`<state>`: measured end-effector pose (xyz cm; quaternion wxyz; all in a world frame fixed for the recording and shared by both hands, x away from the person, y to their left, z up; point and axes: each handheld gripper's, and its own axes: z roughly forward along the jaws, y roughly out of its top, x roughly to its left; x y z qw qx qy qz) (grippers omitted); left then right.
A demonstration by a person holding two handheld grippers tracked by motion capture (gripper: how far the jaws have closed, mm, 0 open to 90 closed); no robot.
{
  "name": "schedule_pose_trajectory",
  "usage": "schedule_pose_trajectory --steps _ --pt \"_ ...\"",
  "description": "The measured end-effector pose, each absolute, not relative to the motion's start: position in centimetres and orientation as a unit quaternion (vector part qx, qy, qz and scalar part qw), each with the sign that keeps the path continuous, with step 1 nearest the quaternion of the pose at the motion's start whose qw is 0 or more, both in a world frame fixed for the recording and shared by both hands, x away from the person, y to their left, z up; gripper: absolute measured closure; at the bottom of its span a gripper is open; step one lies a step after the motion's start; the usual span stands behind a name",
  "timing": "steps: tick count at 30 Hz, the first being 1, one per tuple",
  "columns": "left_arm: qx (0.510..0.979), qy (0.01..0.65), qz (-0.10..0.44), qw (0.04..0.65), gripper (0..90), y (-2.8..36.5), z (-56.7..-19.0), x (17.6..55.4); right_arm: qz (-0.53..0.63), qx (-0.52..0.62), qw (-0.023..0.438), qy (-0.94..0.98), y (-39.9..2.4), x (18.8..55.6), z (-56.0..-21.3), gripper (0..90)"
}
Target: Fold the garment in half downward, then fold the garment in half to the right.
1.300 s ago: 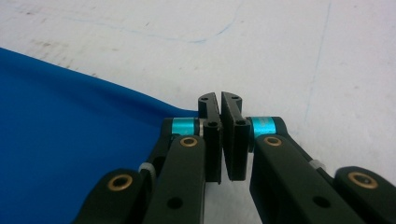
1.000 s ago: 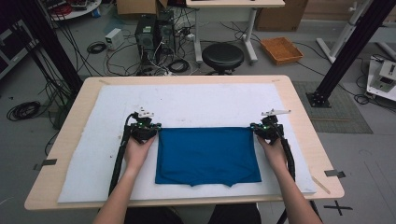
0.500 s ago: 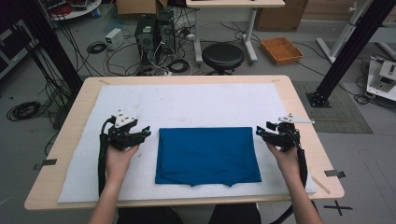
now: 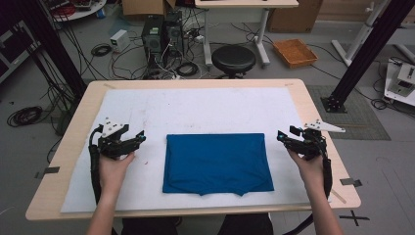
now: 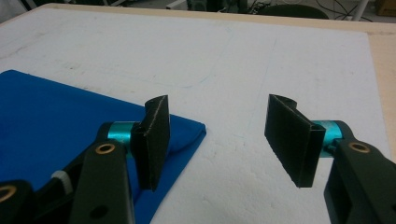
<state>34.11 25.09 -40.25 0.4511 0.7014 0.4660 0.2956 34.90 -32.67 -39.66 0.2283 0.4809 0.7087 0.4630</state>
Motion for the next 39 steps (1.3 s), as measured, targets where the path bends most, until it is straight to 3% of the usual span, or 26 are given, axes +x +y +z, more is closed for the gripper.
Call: schedule_pose_trajectory --steps 9,15,23,30,39 --pt "0.72 0.384 0.311 0.487 40.0 25.7 -40.9 33.2 0.468 0.486 0.228 0.702 -33.2 34.8 -39.5 40.8" --pt "0.71 0.394 0.276 0.514 37.5 25.0 -40.6 33.5 0.471 0.488 0.224 0.7 -33.3 34.9 -39.4 39.4" --pt "0.695 0.429 0.223 0.532 29.6 25.4 -39.6 33.9 0.467 0.495 0.225 0.697 -33.3 35.0 -39.1 29.9" --pt "0.703 0.416 0.237 0.526 29.6 24.9 -39.0 33.6 0.465 0.51 0.234 0.685 -33.6 34.8 -38.8 21.9" --pt "0.708 0.406 0.235 0.528 29.6 23.6 -38.0 32.7 0.468 0.507 0.217 0.69 -33.8 34.9 -38.7 25.2"
